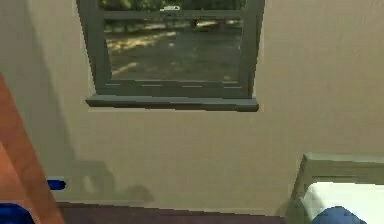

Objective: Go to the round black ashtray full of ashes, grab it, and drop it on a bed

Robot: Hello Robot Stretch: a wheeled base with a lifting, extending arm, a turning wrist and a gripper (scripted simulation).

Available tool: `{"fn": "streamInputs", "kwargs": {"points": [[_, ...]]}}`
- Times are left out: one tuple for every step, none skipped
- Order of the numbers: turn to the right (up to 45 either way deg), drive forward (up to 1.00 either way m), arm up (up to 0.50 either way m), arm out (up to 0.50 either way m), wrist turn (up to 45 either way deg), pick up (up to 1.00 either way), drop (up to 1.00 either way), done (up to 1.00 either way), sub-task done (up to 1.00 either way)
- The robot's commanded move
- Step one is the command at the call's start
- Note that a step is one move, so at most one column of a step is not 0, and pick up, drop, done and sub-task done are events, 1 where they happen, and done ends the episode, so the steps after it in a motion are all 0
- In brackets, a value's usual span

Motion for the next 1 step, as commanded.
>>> {"fn": "streamInputs", "kwargs": {"points": [[0.0,0.25,0.0,0.0,0.0,0.0,0.0,0.0,0.0]]}}
